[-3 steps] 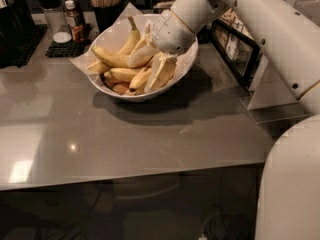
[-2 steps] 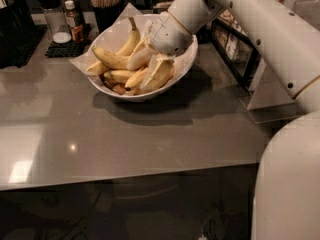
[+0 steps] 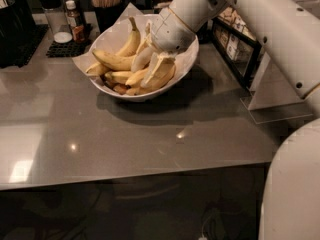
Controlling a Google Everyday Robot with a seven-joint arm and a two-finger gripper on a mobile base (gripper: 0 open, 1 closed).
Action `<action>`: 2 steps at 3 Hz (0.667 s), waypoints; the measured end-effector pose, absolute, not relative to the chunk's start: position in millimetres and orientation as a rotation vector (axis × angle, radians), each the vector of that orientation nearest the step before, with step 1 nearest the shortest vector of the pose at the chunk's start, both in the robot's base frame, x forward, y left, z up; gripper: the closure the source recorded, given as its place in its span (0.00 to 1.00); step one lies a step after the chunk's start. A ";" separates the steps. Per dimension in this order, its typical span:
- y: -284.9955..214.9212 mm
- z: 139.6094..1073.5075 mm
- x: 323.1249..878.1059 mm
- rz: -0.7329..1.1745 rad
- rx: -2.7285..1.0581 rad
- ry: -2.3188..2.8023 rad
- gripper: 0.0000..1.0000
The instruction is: Pick banana from white bowl
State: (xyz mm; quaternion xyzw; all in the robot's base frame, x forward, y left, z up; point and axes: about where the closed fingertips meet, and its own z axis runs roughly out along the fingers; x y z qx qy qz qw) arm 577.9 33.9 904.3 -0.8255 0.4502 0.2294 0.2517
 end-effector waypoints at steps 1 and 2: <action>17.7 928.4 576.4 0.530 -2.177 1.301 1.00; 2.3 970.7 570.0 0.464 -2.068 1.294 1.00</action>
Offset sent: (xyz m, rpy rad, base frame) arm -0.0188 -0.0608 0.1240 0.1662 -0.1879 -0.2552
